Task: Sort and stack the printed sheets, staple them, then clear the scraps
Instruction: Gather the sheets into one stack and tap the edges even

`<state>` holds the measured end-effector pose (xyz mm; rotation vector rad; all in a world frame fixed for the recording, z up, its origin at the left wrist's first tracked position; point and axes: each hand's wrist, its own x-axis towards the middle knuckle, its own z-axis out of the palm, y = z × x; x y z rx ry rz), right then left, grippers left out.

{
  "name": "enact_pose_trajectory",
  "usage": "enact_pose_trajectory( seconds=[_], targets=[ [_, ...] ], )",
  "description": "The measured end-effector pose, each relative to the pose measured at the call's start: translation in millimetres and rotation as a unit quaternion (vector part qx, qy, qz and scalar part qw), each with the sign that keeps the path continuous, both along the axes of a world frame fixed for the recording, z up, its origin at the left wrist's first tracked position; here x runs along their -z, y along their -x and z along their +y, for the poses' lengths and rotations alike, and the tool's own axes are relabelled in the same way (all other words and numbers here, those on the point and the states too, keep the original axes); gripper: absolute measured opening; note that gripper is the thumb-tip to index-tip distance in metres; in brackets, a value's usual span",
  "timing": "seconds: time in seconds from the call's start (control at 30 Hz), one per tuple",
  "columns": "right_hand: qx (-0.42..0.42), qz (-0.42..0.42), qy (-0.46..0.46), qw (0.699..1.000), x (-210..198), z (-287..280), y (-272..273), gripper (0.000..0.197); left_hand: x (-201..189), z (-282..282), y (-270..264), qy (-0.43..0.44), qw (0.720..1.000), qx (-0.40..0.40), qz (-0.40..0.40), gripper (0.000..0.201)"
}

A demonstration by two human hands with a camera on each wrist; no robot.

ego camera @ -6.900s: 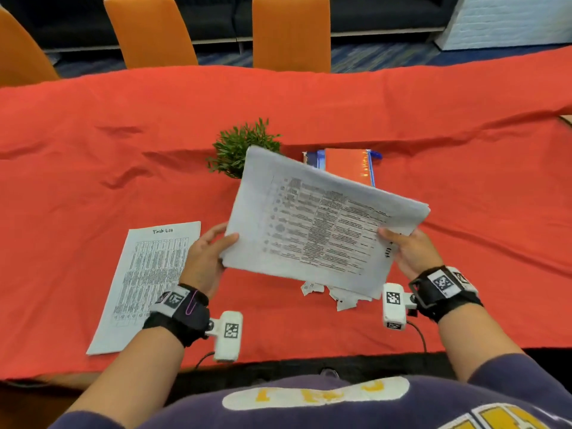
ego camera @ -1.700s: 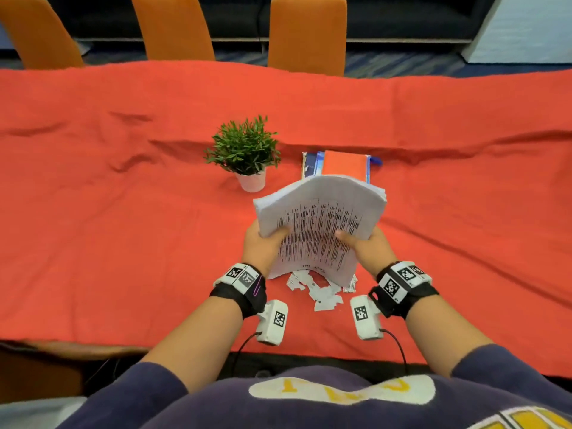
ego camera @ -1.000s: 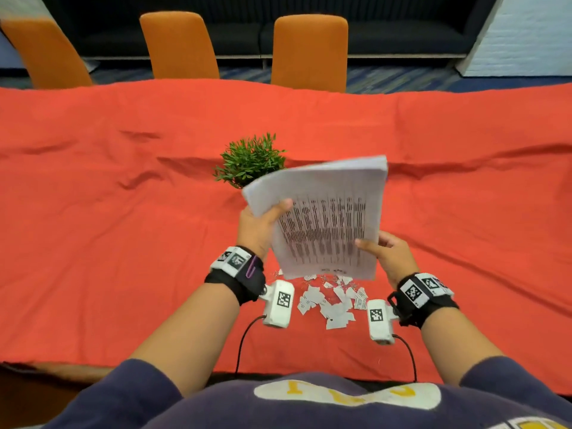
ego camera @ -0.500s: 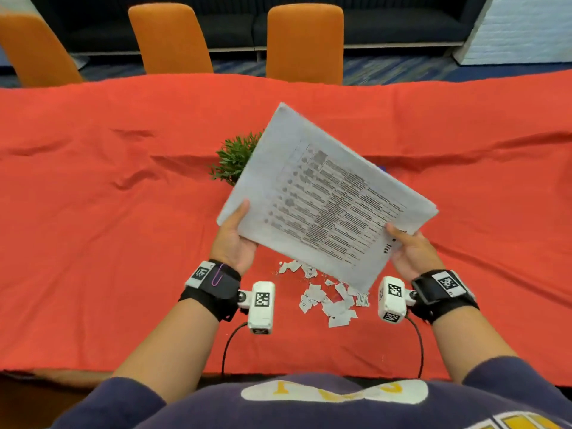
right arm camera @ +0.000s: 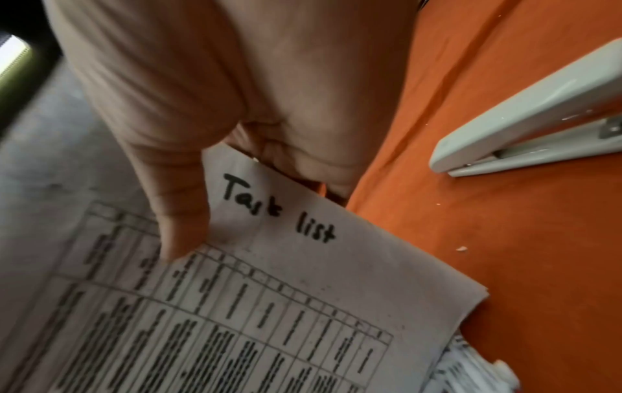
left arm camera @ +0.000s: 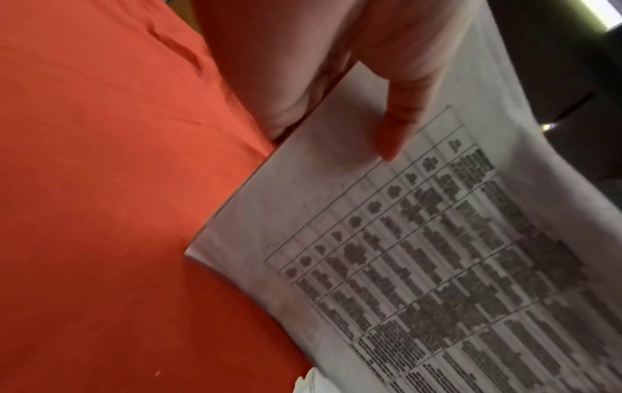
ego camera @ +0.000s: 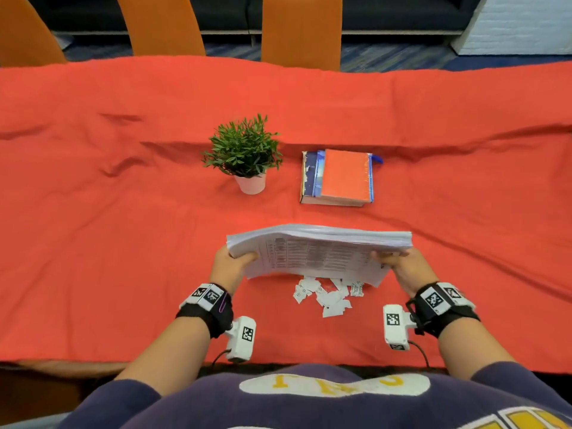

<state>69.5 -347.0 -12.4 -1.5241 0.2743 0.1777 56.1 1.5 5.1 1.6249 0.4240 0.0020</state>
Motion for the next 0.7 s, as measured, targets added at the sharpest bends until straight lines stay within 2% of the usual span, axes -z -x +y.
enact_pose_trajectory(
  seconds=[0.17, 0.3, 0.4, 0.53, 0.7],
  targets=[
    [0.023, 0.041, -0.025, 0.999, 10.7, 13.5, 3.3, 0.037, 6.1, -9.1, 0.7, 0.025, 0.999, -0.005, 0.022, 0.032],
    [0.034, 0.019, -0.041, 0.998, 1.1, 16.1, 1.7, 0.056, 4.0, -9.8, -2.4, 0.029, 0.999, -0.010, 0.016, 0.030],
    [0.010, 0.019, -0.035, 0.999, 2.9, 9.6, 6.5, 0.074, 7.6, -3.5, 1.4, 0.023, 0.999, 0.003, 0.028, 0.038],
    [-0.004, 0.022, -0.008, 1.000, 10.0, 9.7, 6.6, 0.045, 8.5, -10.0, 4.0, 0.023, 0.999, 0.015, 0.028, 0.035],
    [-0.012, 0.037, 0.001, 0.999, 6.6, 5.5, 3.7, 0.044, 6.4, -7.5, 0.9, 0.051, 0.998, 0.021, 0.032, 0.031]
  ],
)
